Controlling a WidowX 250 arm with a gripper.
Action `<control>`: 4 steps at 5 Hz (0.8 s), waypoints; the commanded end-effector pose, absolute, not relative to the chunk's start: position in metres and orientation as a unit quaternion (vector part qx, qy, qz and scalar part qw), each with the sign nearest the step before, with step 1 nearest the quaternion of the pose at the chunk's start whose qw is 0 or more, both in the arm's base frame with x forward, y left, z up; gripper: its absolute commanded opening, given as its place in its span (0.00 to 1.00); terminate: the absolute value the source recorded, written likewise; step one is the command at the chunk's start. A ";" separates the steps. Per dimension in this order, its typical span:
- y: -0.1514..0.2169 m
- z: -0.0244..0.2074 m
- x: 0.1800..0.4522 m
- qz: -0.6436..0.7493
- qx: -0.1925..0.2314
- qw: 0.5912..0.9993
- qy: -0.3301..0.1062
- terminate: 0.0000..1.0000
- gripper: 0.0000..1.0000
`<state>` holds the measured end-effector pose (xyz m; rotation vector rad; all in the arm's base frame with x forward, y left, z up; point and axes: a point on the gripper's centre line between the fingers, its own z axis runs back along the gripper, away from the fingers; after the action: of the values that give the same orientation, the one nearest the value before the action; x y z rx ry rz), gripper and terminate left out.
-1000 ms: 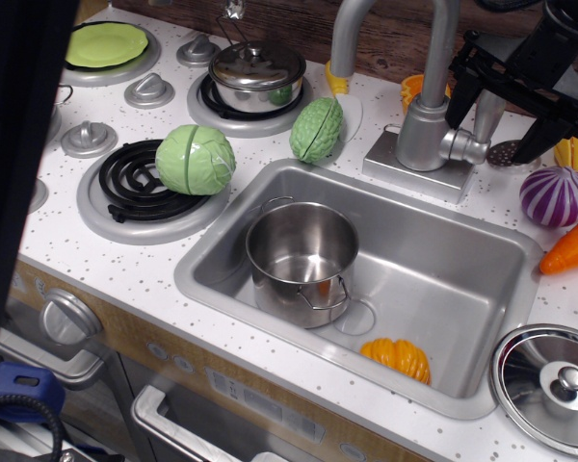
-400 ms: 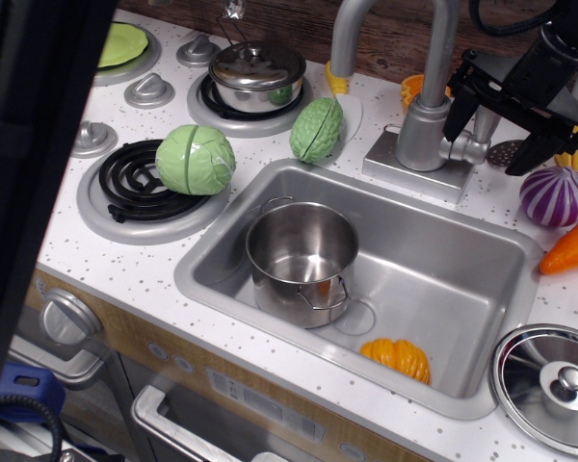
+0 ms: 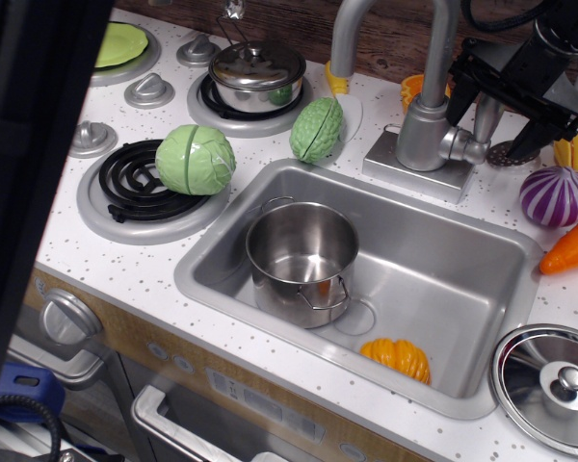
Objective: Turn lever vertical to front
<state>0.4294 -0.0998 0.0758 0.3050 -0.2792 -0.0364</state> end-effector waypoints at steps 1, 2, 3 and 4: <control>-0.094 0.120 0.446 -0.017 0.148 0.967 -0.207 0.00 1.00; -0.091 0.120 0.452 -0.025 0.147 0.966 -0.213 0.00 1.00; -0.089 0.121 0.459 -0.027 0.150 0.963 -0.222 0.00 1.00; -0.088 0.122 0.463 -0.032 0.145 0.964 -0.220 0.00 1.00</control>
<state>0.4555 -0.0939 0.0956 0.2953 -0.3842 -0.0745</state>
